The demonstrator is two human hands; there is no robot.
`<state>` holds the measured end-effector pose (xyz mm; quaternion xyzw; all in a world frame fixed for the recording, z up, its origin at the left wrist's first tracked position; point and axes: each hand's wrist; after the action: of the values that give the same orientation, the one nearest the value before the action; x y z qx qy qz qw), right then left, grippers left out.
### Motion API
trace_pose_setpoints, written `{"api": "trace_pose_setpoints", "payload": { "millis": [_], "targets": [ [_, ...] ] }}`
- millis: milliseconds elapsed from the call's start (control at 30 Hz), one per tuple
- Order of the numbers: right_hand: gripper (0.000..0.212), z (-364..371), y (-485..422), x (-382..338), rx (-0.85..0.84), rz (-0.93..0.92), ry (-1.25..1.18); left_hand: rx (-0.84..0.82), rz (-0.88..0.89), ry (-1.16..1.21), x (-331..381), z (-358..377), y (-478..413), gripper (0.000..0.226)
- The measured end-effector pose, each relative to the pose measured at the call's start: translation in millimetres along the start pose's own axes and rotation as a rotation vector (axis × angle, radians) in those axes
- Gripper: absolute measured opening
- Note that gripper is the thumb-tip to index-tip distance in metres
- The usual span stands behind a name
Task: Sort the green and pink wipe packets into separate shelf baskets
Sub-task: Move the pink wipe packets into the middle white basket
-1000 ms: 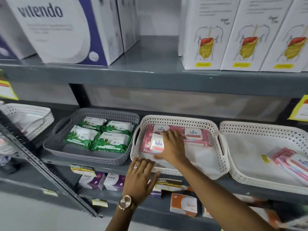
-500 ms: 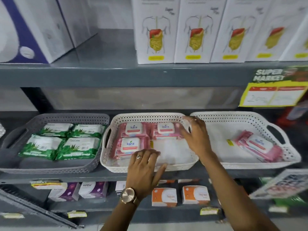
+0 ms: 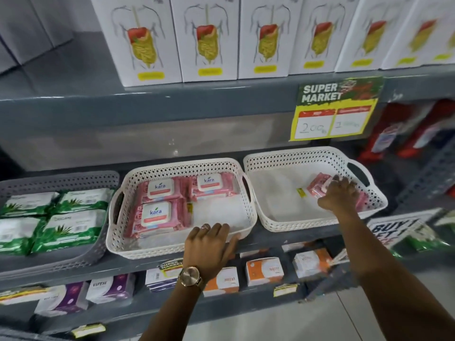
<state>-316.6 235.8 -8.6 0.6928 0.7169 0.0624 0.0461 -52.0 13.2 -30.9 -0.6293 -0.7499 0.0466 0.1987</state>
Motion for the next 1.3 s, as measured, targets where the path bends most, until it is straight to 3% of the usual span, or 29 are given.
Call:
{"api": "trace_pose_setpoints", "payload": {
  "millis": [167,267,433,567,633,733,967,1100,1300],
  "targets": [
    [0.062,1,1,-5,0.160,0.034,0.113,0.054,0.028,0.008,-1,3,0,0.042],
    [0.065,-3,8,-11,0.183,0.000,0.100,0.060,0.048,0.017,-2,3,1,0.037],
    [0.078,-25,42,-40,0.383,-0.153,-0.229,0.083,0.072,0.034,-11,1,7,0.045],
    [0.085,-54,82,-82,0.507,-0.452,-0.474,0.127,0.062,0.020,-27,-4,19,0.044],
    [0.087,-60,101,-110,0.487,-0.628,-0.504,0.138,0.049,0.017,-34,-8,24,0.044],
    [0.089,-50,122,-156,0.383,-0.815,-0.346,0.135,0.011,0.030,-43,-15,34,0.040],
    [0.092,4,138,-199,0.182,-0.837,0.017,0.116,-0.036,0.267,-58,-40,42,0.037],
    [0.091,14,147,-198,0.247,-0.874,-0.001,0.182,-0.140,0.315,-73,-52,32,0.037],
    [0.060,16,156,-201,0.146,-0.858,-0.045,-0.213,-0.362,0.216,-114,-58,0,0.056]
  ]
}}
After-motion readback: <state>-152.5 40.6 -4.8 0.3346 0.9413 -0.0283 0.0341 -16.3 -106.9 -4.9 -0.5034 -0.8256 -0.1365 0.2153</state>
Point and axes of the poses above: each hand's wrist, its own y-axis away from the middle knuckle, its own z-axis out of the palm, x = y × z, and after that the axes turned 13 degrees about y, right-handed
